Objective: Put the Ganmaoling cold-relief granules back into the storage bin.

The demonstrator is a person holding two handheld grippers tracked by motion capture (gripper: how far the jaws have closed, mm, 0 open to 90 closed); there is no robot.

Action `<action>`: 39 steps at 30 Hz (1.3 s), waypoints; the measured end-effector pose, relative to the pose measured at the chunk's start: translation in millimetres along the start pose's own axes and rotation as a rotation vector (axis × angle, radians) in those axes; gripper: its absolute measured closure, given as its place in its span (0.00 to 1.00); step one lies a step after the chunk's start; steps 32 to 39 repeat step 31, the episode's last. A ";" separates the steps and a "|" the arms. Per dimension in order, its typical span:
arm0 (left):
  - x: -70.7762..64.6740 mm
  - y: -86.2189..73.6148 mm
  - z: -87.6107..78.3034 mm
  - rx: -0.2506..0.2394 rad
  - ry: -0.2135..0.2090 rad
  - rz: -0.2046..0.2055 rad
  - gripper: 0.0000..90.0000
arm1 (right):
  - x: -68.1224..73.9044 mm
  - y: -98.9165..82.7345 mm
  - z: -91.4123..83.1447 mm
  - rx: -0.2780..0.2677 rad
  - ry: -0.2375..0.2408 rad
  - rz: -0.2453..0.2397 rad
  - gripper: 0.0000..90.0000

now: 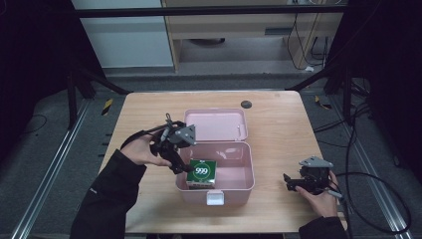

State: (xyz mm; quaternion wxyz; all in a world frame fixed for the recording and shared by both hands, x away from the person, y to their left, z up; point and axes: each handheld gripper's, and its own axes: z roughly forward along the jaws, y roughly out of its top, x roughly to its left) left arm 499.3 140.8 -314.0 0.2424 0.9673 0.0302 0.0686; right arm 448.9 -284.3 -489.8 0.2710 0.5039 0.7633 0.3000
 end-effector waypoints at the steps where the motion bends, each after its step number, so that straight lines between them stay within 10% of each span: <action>1: 0.0 0.0 0.0 0.000 0.000 0.000 0.20 | 0.0 0.0 0.0 0.000 0.000 0.000 0.04; 8: -5.9 -31.4 -31.2 -0.031 0.080 -0.061 0.25 | 0.1 0.6 -1.8 -0.005 -0.003 0.006 0.04; 18: -15.6 -90.7 -32.7 -0.086 0.142 -0.197 0.37 | 0.1 0.0 -2.5 -0.003 -0.007 0.006 0.04; 31: -26.6 -179.0 20.9 -0.170 0.302 -0.563 0.42 | -0.1 -1.7 -2.6 -0.006 -0.010 0.014 0.05; 39: -26.6 -179.0 20.9 -0.170 0.302 -0.563 0.42 | -0.1 -1.7 -2.6 -0.006 -0.010 0.014 0.05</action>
